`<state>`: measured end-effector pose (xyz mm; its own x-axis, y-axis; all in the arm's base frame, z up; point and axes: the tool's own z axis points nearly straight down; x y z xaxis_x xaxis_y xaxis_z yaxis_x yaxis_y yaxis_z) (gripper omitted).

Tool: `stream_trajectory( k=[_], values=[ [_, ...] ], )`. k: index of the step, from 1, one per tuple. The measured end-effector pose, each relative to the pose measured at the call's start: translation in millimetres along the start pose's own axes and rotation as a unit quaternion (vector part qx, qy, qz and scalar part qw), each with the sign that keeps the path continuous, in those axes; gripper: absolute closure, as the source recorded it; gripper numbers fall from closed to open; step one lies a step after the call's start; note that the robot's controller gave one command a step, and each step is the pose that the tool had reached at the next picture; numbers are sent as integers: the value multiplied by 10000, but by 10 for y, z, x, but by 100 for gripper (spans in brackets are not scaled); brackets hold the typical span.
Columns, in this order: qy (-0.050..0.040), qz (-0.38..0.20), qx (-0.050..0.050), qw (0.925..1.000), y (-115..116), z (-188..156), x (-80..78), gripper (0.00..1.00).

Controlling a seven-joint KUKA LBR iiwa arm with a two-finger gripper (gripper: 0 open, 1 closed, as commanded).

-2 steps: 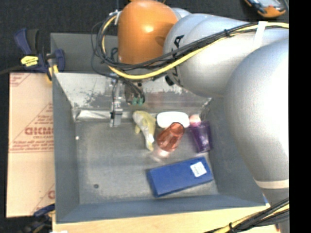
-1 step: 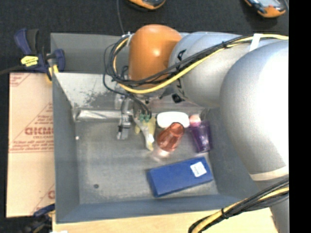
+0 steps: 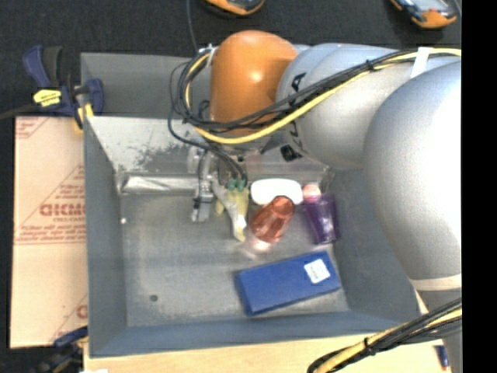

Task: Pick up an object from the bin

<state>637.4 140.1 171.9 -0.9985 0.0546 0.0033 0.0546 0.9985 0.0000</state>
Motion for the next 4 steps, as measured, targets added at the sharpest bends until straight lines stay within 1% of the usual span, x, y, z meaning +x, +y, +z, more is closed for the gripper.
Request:
stream_trajectory(
  k=[1, 2, 3, 4],
  values=[
    [-77, 70, -32, 9999, -270, 338, -101, 0],
    [-68, 468, -29, 9989, -523, 488, -61, 0],
    [-85, -355, -34, 9993, -918, 714, -22, 0],
    [-61, 115, -33, 9999, -1012, 110, 263, 0]
  ],
)
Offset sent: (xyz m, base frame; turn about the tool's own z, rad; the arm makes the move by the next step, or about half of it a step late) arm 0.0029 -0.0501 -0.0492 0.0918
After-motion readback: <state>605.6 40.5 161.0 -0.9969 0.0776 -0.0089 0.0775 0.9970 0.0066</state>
